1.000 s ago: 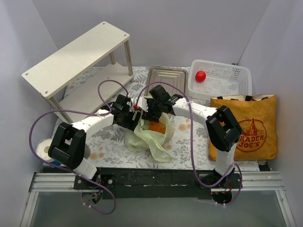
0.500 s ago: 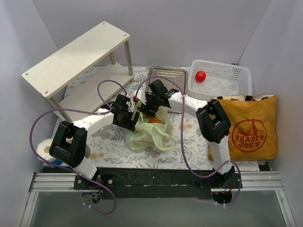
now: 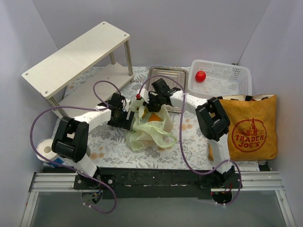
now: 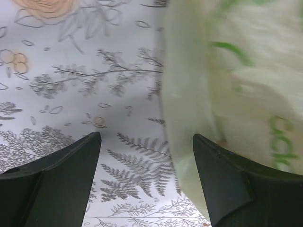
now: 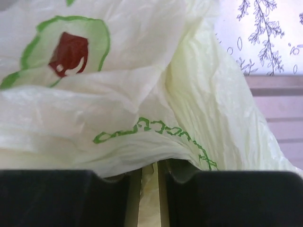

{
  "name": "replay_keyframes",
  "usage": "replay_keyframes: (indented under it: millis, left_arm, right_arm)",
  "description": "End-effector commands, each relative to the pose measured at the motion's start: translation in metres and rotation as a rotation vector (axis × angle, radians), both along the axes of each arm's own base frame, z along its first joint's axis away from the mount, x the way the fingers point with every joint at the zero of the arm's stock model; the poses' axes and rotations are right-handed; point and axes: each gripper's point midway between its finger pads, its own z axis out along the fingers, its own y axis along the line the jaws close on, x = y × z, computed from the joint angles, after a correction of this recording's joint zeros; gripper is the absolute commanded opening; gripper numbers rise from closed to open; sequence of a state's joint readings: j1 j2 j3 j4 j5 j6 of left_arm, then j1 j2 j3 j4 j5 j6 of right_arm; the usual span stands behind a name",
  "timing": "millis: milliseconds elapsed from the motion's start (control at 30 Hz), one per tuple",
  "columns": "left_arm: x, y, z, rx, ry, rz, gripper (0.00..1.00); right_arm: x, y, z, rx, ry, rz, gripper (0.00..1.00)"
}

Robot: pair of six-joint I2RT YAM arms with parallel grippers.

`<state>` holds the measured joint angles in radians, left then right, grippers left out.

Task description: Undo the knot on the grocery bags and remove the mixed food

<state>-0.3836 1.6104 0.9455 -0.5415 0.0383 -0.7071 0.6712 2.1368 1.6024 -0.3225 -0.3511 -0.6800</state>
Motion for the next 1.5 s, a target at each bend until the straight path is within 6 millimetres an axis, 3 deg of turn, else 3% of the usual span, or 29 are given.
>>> replay_keyframes:
  millis: [0,33,100,133,267,433,500,700,833,967,1000,1200,1300,1333,1467]
  left_arm:
    - [0.026,0.008,0.01,-0.042,-0.026,0.06,0.78]
    - [0.031,0.011,0.011,-0.058,-0.03,0.077,0.77]
    - [0.042,0.012,0.013,-0.075,-0.037,0.094,0.77]
    - [0.046,0.015,0.012,-0.089,-0.031,0.109,0.77]
    - [0.059,0.016,0.012,-0.133,-0.016,0.132,0.76]
    - [0.071,0.001,0.011,-0.184,-0.018,0.087,0.74]
    - [0.075,-0.006,0.011,-0.187,-0.029,0.057,0.72]
    - [0.08,-0.031,0.004,-0.21,-0.004,0.014,0.69]
    - [0.08,-0.034,-0.004,-0.218,0.033,0.023,0.68]
    - [0.077,-0.035,-0.011,-0.22,0.063,0.012,0.68]
    - [0.077,-0.035,-0.011,-0.222,0.069,0.009,0.68]
    - [0.075,-0.038,-0.011,-0.231,0.101,0.001,0.67]
    - [0.077,-0.039,-0.01,-0.231,0.099,0.0,0.67]
    - [0.077,-0.039,-0.01,-0.23,0.099,0.0,0.67]
    - [0.077,-0.039,-0.011,-0.234,0.097,0.003,0.67]
  right_arm:
    - [-0.025,-0.011,0.055,0.074,-0.003,0.035,0.24]
    - [-0.034,-0.011,0.076,0.114,-0.014,0.053,0.24]
    - [-0.053,-0.019,0.077,0.119,0.024,0.065,0.23]
    - [-0.059,-0.021,0.088,0.136,0.014,0.07,0.23]
    - [-0.074,-0.022,0.084,0.124,0.022,0.08,0.33]
    - [-0.069,-0.015,0.068,0.111,0.046,0.058,0.42]
    - [-0.064,-0.013,0.068,0.113,0.043,0.049,0.49]
    - [-0.057,-0.002,0.067,0.13,0.048,0.057,0.56]
    - [-0.046,0.003,0.056,0.123,0.058,0.013,0.71]
    - [-0.032,0.01,0.049,0.128,0.055,-0.026,0.74]
    - [-0.029,0.013,0.05,0.132,0.05,-0.026,0.74]
    - [-0.026,0.011,0.013,0.067,0.085,-0.021,0.74]
    - [-0.027,0.005,0.003,0.034,0.072,-0.01,0.63]
    - [-0.028,0.003,0.003,0.034,0.073,-0.006,0.51]
    - [-0.035,0.002,0.031,0.076,0.063,0.016,0.36]
